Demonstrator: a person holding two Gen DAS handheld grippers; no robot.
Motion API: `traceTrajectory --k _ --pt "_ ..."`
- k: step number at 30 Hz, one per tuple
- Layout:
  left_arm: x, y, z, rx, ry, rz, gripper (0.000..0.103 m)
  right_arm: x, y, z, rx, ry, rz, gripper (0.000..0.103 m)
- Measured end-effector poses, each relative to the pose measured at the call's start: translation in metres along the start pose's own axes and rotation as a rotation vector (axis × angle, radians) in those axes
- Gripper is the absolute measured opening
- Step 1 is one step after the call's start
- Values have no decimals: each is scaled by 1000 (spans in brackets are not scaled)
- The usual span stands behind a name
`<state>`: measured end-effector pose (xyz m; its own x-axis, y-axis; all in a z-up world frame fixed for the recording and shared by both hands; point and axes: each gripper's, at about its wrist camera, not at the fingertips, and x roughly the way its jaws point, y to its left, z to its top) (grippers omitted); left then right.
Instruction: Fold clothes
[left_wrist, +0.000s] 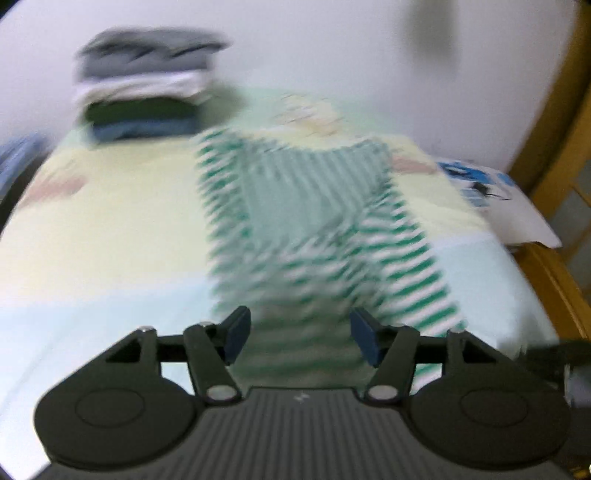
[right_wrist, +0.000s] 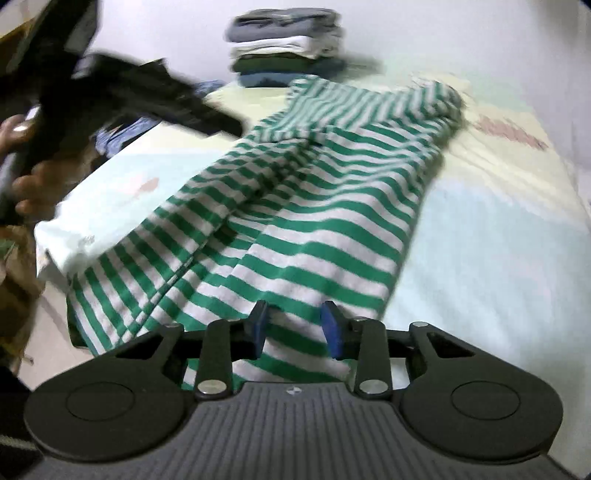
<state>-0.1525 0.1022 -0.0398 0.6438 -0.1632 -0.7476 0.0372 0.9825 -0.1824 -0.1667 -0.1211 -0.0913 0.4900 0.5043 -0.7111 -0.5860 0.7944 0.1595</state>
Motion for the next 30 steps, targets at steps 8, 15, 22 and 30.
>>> traceTrajectory --k 8,15,22,30 --pt "-50 26 -82 -148 72 100 63 2 -7 6 -82 6 81 35" --pt "-36 18 -106 -138 119 63 64 -7 9 -2 -163 54 124 35" --pt "-21 -12 -102 53 138 26 75 12 43 -15 -242 -59 -16 55" --pt "-46 6 -118 52 194 -37 74 -32 8 -21 -59 -1 -32 41"
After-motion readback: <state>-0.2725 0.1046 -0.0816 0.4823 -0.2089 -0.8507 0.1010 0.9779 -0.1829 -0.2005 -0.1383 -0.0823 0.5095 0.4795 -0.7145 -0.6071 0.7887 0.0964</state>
